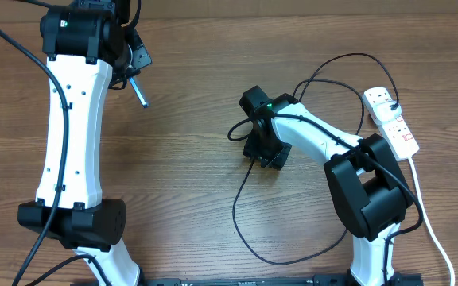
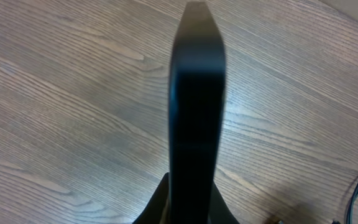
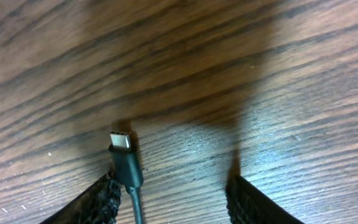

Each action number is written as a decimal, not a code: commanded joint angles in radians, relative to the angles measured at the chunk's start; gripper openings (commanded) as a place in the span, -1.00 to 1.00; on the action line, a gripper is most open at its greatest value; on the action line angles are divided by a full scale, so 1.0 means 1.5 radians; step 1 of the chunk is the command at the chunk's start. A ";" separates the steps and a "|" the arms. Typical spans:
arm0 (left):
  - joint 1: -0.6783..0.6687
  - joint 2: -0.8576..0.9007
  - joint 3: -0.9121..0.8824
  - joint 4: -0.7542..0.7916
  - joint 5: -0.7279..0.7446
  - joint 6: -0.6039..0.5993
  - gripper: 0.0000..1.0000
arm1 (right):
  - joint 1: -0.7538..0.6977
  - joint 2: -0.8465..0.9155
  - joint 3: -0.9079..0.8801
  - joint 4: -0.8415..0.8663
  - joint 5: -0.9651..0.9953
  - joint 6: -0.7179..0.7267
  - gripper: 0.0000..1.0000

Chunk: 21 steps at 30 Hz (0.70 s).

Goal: Plug charger to phone and switch on socket
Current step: 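Close the right gripper on the USB-C connector and hold it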

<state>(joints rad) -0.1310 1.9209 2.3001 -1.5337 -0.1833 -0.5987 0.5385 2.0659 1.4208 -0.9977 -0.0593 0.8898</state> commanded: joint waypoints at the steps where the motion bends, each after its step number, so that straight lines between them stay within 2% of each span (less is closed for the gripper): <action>1: 0.000 -0.005 0.007 0.006 0.001 0.008 -0.92 | 0.004 0.014 0.000 0.004 0.009 0.003 0.03; 7: 0.000 -0.005 0.007 0.006 0.001 0.008 -0.92 | 0.016 0.014 0.000 0.009 0.008 0.000 -0.15; 21: 0.000 -0.005 0.007 0.006 0.000 0.008 -0.92 | 0.026 0.015 0.000 0.025 0.026 0.003 -0.32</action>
<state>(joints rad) -0.1310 1.9209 2.3001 -1.5333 -0.1833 -0.5983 0.5827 2.0666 1.4208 -0.9688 -0.0360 0.8902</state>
